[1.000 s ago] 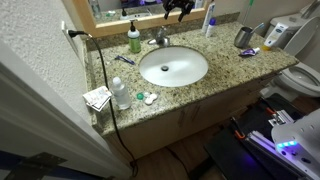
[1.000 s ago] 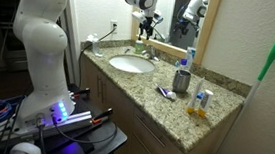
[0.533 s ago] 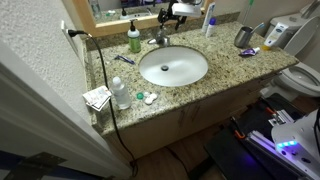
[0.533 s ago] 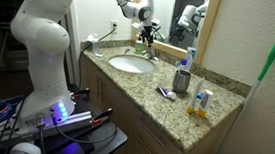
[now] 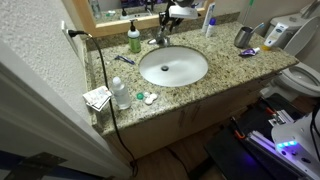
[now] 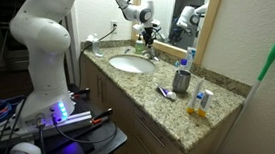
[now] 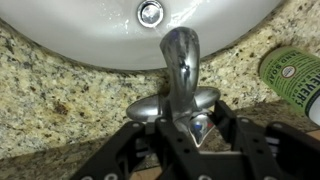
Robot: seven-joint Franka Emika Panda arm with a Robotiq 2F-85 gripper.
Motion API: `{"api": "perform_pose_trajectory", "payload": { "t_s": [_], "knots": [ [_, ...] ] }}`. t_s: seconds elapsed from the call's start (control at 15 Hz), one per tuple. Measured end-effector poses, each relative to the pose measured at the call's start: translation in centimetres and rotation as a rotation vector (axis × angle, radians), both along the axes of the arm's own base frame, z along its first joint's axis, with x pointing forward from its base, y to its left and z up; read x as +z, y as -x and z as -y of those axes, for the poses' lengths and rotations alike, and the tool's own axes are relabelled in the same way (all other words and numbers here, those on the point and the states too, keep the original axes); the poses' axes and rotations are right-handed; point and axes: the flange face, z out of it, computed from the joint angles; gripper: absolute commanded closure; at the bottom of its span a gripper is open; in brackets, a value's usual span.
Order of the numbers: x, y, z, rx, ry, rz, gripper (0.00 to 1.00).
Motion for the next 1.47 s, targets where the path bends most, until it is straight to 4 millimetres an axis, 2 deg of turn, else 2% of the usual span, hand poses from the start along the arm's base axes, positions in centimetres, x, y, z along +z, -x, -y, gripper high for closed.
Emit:
{"api": "perform_pose_trajectory", "payload": {
  "t_s": [0.13, 0.2, 0.53, 0.8, 1.0, 1.07, 1.13, 1.2, 1.27, 1.47],
  "knots": [
    [0.4, -0.1, -0.4, 0.001, -0.004, 0.008, 0.96],
    [0.5, -0.1, -0.6, 0.0, -0.007, 0.011, 0.93],
    [0.9, -0.3, 0.2, -0.045, -0.062, 0.018, 0.93],
    [2.2, -1.1, 1.6, -0.1, -0.118, 0.103, 0.93],
    [2.3, -1.0, 2.0, -0.12, -0.139, 0.119, 0.93],
    [2.4, -0.9, 2.0, -0.122, -0.141, 0.126, 0.61],
    [2.5, -0.8, 2.0, -0.124, -0.143, 0.133, 0.44],
    [2.9, -0.7, 2.1, -0.123, -0.144, 0.146, 0.38],
    [4.1, -0.6, 2.3, -0.118, -0.145, 0.166, 0.31],
    [9.0, 0.7, 2.8, -0.087, -0.138, 0.204, 0.1]
  ]
}}
